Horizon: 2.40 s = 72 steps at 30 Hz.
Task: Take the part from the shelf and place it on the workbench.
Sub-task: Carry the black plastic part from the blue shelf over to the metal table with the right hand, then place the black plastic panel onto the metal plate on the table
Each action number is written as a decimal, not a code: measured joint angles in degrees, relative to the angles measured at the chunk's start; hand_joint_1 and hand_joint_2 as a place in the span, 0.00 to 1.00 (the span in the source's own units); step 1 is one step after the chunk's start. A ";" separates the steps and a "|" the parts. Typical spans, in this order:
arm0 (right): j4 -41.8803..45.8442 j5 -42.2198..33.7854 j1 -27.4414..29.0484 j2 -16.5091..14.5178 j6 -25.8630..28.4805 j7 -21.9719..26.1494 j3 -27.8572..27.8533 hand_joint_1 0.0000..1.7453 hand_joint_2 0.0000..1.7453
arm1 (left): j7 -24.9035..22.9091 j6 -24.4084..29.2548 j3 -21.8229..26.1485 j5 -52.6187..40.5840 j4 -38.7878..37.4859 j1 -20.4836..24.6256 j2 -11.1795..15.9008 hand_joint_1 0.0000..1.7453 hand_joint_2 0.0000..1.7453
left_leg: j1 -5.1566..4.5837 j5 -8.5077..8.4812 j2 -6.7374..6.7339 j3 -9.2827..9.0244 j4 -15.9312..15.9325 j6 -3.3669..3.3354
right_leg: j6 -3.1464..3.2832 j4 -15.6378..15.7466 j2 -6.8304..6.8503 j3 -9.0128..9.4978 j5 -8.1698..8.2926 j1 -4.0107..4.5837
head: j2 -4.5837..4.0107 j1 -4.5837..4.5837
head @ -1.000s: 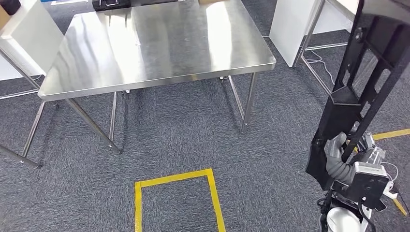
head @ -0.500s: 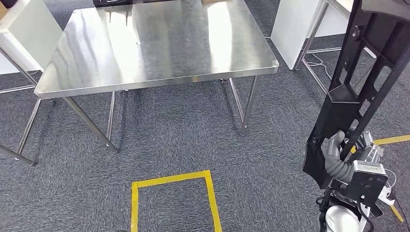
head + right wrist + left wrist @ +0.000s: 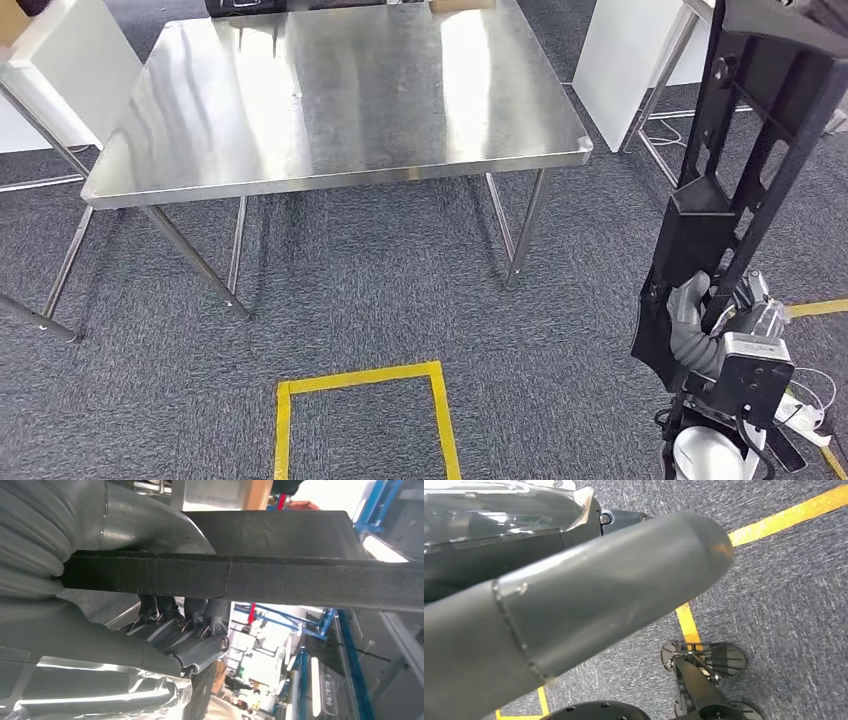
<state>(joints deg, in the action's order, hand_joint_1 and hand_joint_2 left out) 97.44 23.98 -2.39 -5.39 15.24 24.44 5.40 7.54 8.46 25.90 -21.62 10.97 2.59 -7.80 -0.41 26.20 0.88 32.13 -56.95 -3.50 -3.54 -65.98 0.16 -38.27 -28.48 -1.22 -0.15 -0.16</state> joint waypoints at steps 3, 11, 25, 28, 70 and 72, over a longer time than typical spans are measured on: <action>0.02 0.14 0.00 0.08 -0.01 -0.09 -0.02 1.00 1.00 | 0.11 0.00 -0.01 -0.24 0.02 0.03 0.06 0.00 0.00 | -0.12 2.29 0.09 0.38 -2.50 1.51 | 1.56 7.12 -0.08 3.72 2.77 -0.36 | 0.00 -0.16; 0.08 1.04 0.27 0.22 -1.38 -1.26 -0.02 1.00 1.00 | 0.33 0.00 0.07 -0.59 0.03 -0.03 0.21 0.00 0.00 | 0.93 1.58 -0.49 6.55 -9.90 2.50 | 3.24 7.44 -0.17 5.94 1.15 -0.52 | 0.00 -0.46; 0.08 3.20 0.57 1.36 -2.03 -2.23 -0.19 1.00 1.00 | 0.60 0.01 0.17 -2.19 0.02 -0.13 0.20 0.00 0.00 | -0.20 0.58 -0.17 -0.97 0.06 -0.57 | -0.03 -5.16 -0.16 -1.65 -2.23 -0.04 | 0.00 -0.16; 0.03 3.60 0.53 1.52 -2.12 -2.37 -0.18 1.00 1.00 | 0.75 0.00 0.17 -2.23 0.02 -0.11 0.12 0.00 0.00 | -0.37 1.89 -0.05 -2.28 -0.13 0.11 | -0.33 5.69 -0.09 2.13 2.90 0.13 | 0.00 -0.04; -12.61 16.87 -26.68 14.53 -10.32 -18.05 -0.98 1.00 1.00 | 0.85 -2.34 1.68 -4.09 0.02 -0.20 0.66 0.00 0.00 | 0.60 7.84 -0.40 9.18 -15.85 3.05 | 3.36 7.51 -0.28 4.42 2.61 -0.19 | 0.00 -0.34; -12.79 16.87 -26.74 14.52 -10.32 -18.05 -0.95 1.00 1.00 | 0.85 -2.35 1.68 -4.09 0.02 -0.25 0.70 0.00 0.00 | 0.43 3.09 -0.44 8.17 -9.78 2.20 | 3.24 7.58 -0.31 5.90 1.53 -0.02 | 0.00 -0.34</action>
<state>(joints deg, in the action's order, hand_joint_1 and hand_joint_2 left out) 84.65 40.85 -29.12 9.14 4.92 6.38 4.45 8.39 6.11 27.58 -25.70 10.99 2.34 -7.10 0.02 29.29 0.44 40.30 -66.73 -1.29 -0.30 -58.41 -0.15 -32.37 -26.95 -1.24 -0.15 -0.50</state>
